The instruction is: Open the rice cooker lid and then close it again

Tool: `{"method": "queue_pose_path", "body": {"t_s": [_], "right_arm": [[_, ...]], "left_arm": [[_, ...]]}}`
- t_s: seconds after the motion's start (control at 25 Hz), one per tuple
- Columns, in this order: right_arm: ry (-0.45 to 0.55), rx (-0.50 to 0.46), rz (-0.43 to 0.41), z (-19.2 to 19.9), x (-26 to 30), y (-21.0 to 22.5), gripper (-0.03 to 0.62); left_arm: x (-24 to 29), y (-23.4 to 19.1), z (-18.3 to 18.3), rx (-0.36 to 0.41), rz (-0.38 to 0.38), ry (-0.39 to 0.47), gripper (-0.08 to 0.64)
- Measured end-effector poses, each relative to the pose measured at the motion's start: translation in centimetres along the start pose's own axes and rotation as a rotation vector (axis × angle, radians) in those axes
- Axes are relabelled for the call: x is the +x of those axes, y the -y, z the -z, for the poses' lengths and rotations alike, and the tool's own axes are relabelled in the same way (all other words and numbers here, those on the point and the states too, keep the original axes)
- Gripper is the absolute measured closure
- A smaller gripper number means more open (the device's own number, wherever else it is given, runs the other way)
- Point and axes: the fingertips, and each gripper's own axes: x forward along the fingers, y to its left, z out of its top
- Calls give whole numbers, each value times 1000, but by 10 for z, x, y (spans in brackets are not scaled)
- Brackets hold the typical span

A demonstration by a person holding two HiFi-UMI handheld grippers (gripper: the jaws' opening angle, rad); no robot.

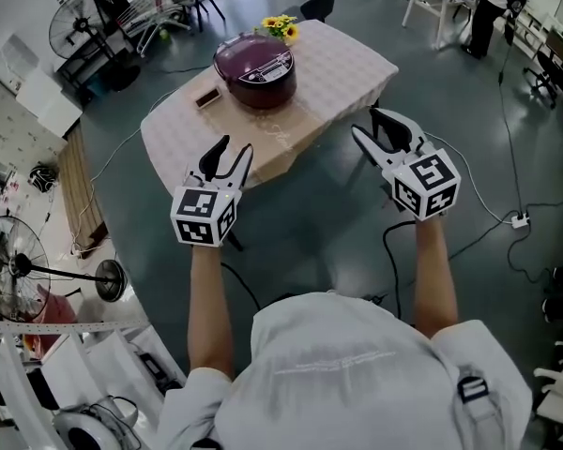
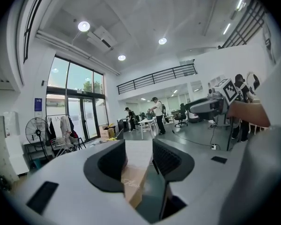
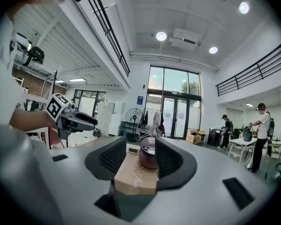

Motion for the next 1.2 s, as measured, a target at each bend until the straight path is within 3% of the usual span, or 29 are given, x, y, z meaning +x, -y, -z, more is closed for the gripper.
{"method": "queue_pose_path", "body": {"t_s": [0.64, 1.2], "right_arm": [[-13, 9, -49, 31, 1, 41, 380], [-61, -40, -51, 40, 79, 117, 374]], "left_arm": [[35, 20, 6, -32, -35, -35, 367], [143, -35, 19, -79, -52, -30, 367]]}}
